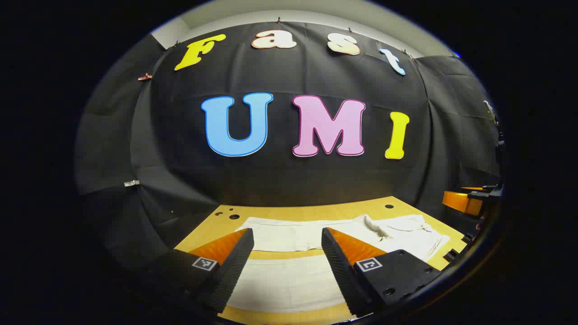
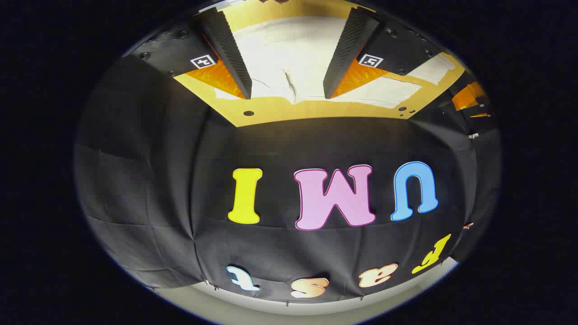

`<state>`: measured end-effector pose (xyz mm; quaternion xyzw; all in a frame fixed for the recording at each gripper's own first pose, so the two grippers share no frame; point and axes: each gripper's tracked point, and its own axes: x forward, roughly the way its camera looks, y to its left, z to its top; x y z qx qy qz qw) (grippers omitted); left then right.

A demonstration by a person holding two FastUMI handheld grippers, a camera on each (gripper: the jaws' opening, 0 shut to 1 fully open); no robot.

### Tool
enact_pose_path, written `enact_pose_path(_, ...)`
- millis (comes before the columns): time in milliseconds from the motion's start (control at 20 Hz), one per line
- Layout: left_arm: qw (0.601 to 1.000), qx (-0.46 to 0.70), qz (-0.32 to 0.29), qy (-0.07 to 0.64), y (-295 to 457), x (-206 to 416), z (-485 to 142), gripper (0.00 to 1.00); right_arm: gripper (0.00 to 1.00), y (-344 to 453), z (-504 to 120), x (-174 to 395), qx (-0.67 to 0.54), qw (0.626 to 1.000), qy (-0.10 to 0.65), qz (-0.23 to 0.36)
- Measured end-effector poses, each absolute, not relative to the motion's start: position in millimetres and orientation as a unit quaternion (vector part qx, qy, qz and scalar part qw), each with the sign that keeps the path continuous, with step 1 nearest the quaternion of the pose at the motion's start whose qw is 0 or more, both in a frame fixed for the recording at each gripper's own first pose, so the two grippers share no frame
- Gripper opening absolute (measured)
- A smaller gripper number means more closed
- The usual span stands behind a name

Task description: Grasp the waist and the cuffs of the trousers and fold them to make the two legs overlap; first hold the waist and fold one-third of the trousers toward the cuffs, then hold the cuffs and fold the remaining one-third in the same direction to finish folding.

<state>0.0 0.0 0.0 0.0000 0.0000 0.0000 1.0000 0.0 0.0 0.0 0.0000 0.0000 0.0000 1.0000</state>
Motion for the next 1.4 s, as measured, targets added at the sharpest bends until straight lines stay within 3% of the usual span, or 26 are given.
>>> enact_pose_path(800,1.000,0.007,0.004,0.006,-1,10,-5,0.96,0.98,-1,-5,16,-0.002,1.000,0.009,0.004)
enact_pose_path(1400,0.999,0.027,0.021,0.020,-1,13,-10,0.96,0.98,-44,-5,39,-0.073,0.997,0.009,0.014)
